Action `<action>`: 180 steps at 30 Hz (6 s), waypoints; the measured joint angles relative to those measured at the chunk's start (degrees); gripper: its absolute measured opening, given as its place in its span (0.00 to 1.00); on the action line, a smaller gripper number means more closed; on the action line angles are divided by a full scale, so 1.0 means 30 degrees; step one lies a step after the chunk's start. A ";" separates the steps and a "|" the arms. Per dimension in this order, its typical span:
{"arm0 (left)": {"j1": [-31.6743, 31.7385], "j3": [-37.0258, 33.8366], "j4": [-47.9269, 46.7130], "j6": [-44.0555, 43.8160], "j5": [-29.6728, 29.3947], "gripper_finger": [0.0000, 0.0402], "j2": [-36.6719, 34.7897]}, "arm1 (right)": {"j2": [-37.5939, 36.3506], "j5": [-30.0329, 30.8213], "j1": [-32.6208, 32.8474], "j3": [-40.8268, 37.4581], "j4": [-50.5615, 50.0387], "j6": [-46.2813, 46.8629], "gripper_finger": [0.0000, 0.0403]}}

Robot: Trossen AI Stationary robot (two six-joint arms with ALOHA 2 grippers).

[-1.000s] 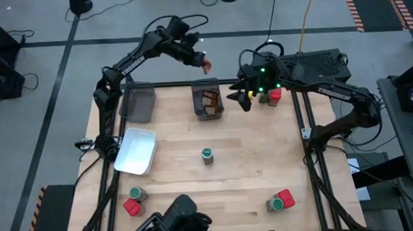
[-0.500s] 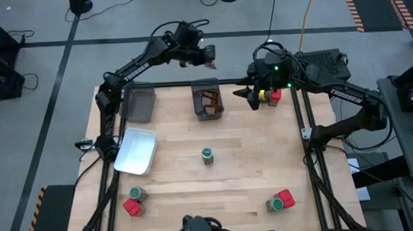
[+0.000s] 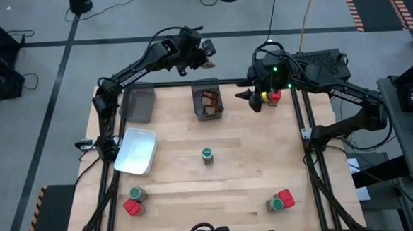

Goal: Sort spices by type
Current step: Put the brown seasoning bag into the middle black bin, then put the center green seasoning bottle into the left black bin

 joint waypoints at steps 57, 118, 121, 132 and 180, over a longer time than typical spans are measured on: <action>-0.1362 -1.4244 1.3558 -0.8982 -0.2436 0.02 -0.1651 | 0.0007 -0.0117 -0.0036 0.0000 -0.1588 -0.0058 0.48; -0.3590 -1.4208 0.0389 2.0576 0.6481 0.27 -1.1571 | 0.0903 -0.3176 0.0007 -0.0007 0.1095 -0.1646 0.48; -0.4678 -1.4208 -0.2564 2.0576 0.6790 0.27 -1.1661 | 0.1292 -0.3636 0.0007 -0.0007 0.1282 -0.1606 0.48; -0.8145 -1.4220 -0.9653 2.1724 0.5320 0.27 -1.1936 | 0.3009 -0.3628 0.2518 -0.0007 0.3197 0.0597 0.48; -1.3590 -2.2255 1.6663 2.0525 -0.0856 0.45 -1.0054 | -0.3718 0.5138 0.9887 0.0000 -0.8793 0.7250 0.48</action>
